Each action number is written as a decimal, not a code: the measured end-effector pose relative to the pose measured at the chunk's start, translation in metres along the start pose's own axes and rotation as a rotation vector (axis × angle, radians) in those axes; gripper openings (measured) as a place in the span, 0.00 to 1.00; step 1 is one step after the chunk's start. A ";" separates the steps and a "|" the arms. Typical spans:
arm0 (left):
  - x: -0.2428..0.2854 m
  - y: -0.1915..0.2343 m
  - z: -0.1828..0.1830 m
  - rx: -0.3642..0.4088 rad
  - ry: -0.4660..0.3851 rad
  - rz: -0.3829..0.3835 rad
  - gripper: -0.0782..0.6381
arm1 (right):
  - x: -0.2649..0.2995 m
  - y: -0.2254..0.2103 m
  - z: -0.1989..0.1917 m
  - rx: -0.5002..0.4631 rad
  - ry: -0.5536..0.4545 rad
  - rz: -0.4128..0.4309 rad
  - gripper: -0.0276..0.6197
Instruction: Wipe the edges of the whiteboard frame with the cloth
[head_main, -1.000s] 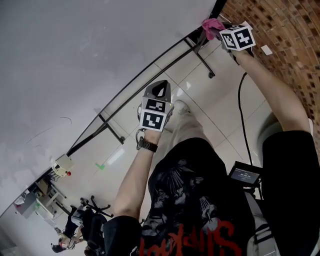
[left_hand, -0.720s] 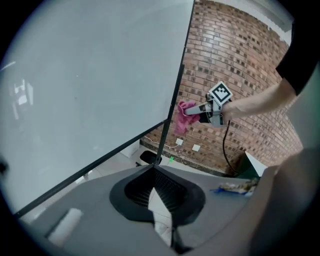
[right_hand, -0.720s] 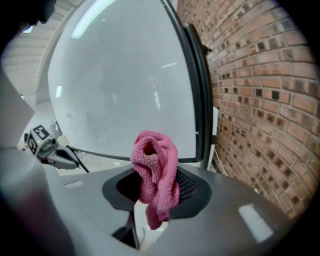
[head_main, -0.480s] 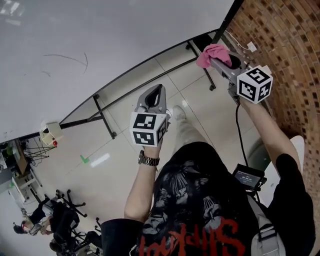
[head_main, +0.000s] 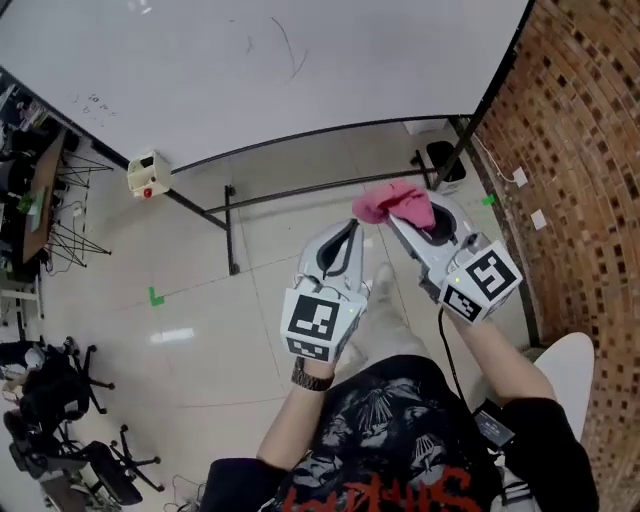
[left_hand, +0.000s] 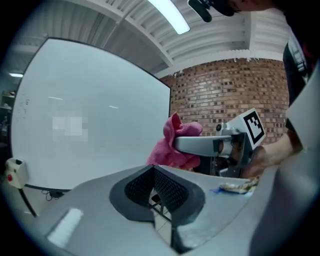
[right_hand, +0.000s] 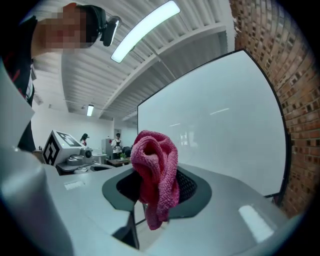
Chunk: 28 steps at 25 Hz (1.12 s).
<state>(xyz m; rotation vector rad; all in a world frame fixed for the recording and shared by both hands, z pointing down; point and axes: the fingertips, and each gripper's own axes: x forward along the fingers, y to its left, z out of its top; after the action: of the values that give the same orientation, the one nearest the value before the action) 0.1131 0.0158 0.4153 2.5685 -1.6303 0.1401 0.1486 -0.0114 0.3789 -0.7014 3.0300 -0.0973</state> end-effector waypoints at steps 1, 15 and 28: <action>-0.023 -0.008 0.001 0.001 -0.005 -0.005 0.10 | -0.005 0.030 -0.004 0.006 0.009 0.010 0.23; -0.100 -0.087 0.029 -0.080 -0.037 -0.017 0.10 | -0.082 0.095 0.012 -0.030 0.115 0.078 0.23; -0.064 -0.175 0.035 -0.102 -0.005 -0.236 0.10 | -0.167 0.077 0.019 -0.026 0.173 0.050 0.23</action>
<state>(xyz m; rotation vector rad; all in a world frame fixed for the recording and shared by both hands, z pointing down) 0.2449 0.1429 0.3671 2.6569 -1.2864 0.0319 0.2657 0.1297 0.3573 -0.6513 3.2165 -0.1237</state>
